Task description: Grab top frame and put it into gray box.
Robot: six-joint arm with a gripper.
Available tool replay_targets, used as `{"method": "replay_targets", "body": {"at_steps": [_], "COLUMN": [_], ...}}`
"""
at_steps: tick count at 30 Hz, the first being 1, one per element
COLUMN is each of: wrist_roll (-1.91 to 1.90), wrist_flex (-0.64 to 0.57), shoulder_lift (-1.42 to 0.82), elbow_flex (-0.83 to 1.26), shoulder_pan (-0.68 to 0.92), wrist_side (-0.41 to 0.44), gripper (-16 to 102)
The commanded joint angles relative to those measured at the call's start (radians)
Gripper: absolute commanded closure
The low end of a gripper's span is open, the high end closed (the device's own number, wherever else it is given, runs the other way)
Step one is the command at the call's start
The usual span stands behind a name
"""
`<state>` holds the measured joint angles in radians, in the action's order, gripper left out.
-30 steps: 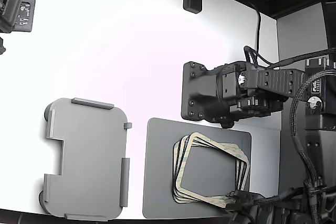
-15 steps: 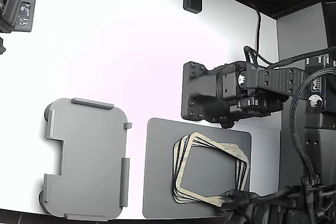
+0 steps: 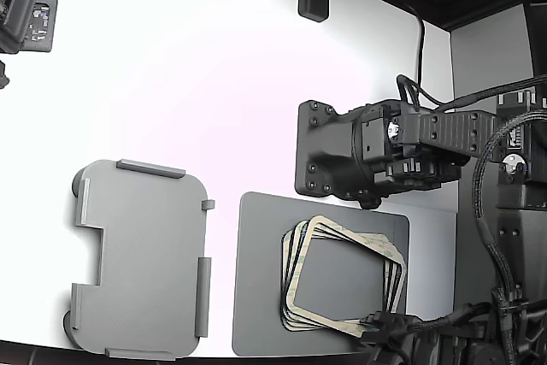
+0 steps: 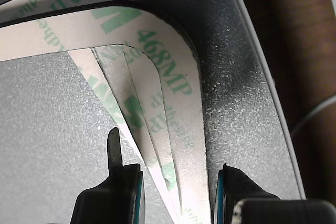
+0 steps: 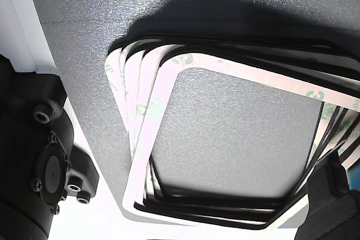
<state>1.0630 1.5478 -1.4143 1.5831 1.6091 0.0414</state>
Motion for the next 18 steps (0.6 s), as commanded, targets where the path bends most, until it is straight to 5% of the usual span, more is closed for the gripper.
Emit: {"method": "replay_targets", "body": {"at_steps": [1,18], "wrist_roll": [-0.002,0.000], "wrist_flex": [-0.003,-0.026], "shoulder_lift": [-0.032,-0.049], "elbow_flex": [-0.015,0.014], "shoulder_pan": [-0.009,-0.003], "wrist_side": [0.003,0.026], "gripper": [32,39]}}
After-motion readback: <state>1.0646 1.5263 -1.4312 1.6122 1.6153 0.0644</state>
